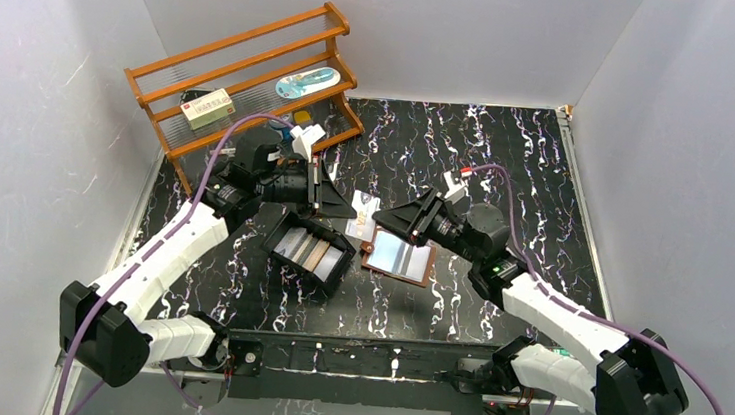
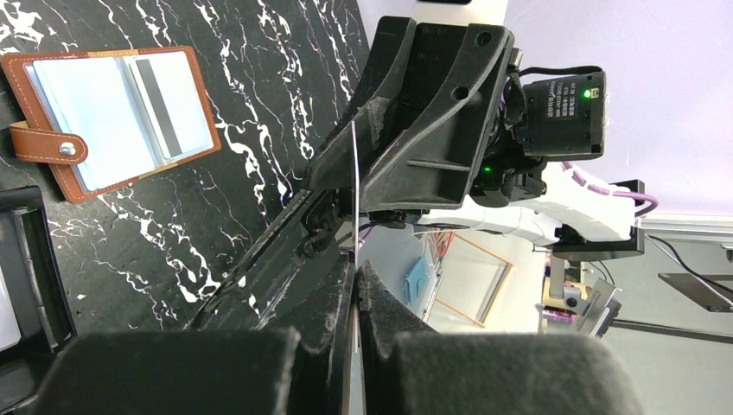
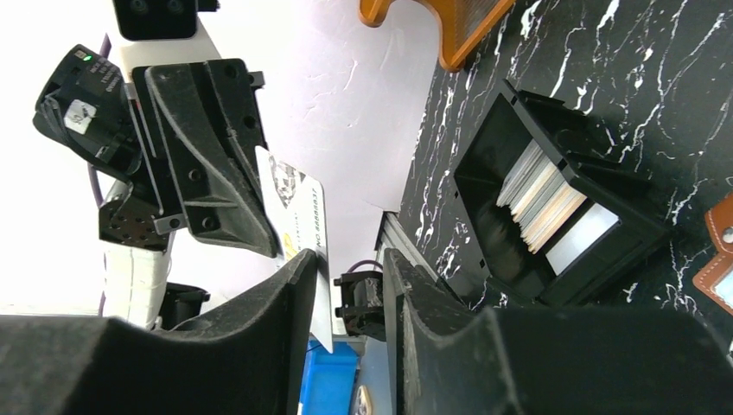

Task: Put the credit cards into the card holder
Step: Insert the credit card into the card holder.

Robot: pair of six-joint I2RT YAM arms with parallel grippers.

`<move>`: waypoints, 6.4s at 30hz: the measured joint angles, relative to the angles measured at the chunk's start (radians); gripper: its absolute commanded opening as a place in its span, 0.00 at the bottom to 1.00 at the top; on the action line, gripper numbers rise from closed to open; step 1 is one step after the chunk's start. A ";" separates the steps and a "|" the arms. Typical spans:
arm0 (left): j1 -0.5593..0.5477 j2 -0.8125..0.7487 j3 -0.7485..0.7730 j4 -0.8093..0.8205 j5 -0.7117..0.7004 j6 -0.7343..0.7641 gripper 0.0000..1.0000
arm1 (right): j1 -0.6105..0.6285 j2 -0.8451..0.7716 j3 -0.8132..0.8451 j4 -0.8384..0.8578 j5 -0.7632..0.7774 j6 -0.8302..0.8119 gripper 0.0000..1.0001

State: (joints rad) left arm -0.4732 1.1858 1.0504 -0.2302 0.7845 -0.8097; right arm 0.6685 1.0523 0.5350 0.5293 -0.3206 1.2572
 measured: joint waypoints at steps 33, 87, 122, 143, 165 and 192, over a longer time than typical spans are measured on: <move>-0.085 0.387 0.164 -0.207 -0.288 0.221 0.33 | -0.247 -0.010 0.039 -0.505 0.008 -0.362 0.00; -0.222 0.789 0.318 -0.317 -0.430 0.367 0.09 | -0.295 0.317 -0.128 -0.165 -0.048 -0.394 0.00; -0.227 0.822 0.417 -0.397 -0.503 0.372 0.26 | -0.367 0.271 -0.146 -0.294 -0.080 -0.480 0.00; -0.226 0.825 0.366 -0.346 -0.443 0.360 0.20 | -0.372 0.222 -0.144 -0.303 -0.118 -0.455 0.00; -0.227 0.825 0.346 -0.341 -0.425 0.352 0.18 | -0.373 0.229 -0.091 -0.364 -0.106 -0.449 0.00; -0.230 0.832 0.338 -0.340 -0.427 0.353 0.19 | -0.397 0.328 -0.096 -0.299 -0.167 -0.442 0.00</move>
State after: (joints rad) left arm -0.7036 2.0174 1.3884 -0.5697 0.3576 -0.4568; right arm 0.2718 1.3808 0.4393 0.2306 -0.4877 0.8150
